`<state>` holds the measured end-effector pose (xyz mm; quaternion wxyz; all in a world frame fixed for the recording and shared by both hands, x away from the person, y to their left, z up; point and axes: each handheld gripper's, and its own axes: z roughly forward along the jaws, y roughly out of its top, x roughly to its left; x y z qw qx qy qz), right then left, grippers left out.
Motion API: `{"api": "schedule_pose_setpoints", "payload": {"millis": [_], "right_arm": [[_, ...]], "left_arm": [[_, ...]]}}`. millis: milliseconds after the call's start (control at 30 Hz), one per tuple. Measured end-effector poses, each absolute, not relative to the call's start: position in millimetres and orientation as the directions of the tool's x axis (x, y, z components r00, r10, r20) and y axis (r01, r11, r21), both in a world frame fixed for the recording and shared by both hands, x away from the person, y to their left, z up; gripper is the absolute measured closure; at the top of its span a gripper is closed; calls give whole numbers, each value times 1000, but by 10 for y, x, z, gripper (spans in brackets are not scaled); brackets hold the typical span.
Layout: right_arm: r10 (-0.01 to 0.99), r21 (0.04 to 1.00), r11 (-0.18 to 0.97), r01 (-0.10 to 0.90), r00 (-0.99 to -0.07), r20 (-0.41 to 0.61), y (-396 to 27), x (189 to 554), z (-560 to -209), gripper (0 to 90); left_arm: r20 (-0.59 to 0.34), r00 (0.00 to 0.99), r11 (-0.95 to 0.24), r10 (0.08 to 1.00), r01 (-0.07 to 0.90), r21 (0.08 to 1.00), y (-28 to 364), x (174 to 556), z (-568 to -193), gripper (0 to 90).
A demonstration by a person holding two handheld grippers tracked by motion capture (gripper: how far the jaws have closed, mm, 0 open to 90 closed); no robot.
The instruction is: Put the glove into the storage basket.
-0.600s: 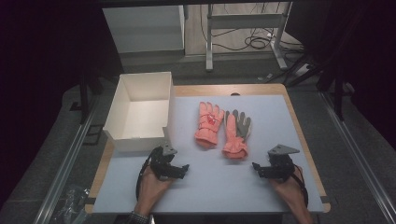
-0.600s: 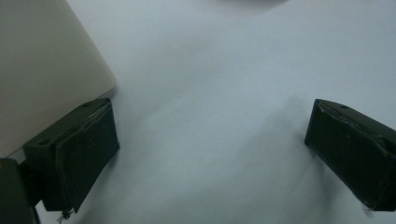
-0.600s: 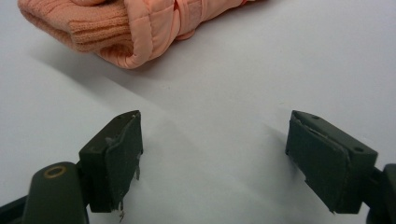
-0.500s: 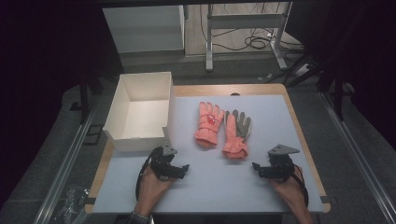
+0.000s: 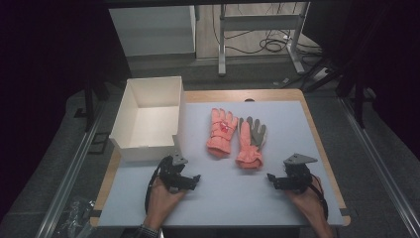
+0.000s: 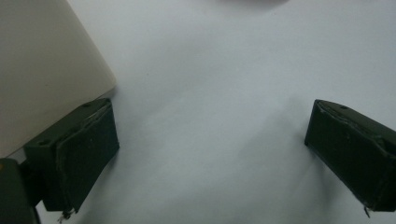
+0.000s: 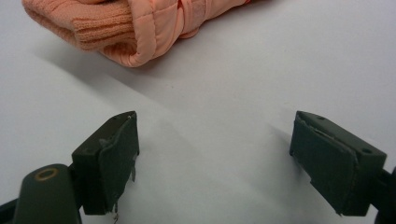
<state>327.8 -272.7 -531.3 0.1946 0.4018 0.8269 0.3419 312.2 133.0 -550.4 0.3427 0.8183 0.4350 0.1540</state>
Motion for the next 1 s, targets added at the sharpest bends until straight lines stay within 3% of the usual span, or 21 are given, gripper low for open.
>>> {"api": "schedule_pose_setpoints", "payload": {"millis": [333, 633, 1000], "right_arm": [[798, 719, 445, 534, -600, -47, -2721, 3278, -5303, 167], [806, 724, 423, 546, -592, -24, -2716, 3328, -5210, 227], [787, 737, 406, 540, -617, 19, -2680, 3564, -4991, 391]], "left_arm": [[-46, 574, -386, 818, 606, 695, 1330, 3123, -5505, 25], [-45, 574, -388, 817, 606, 694, 1331, 3123, -5504, 25], [-43, 575, -391, 817, 607, 692, 1333, 3122, -5502, 25]]}}
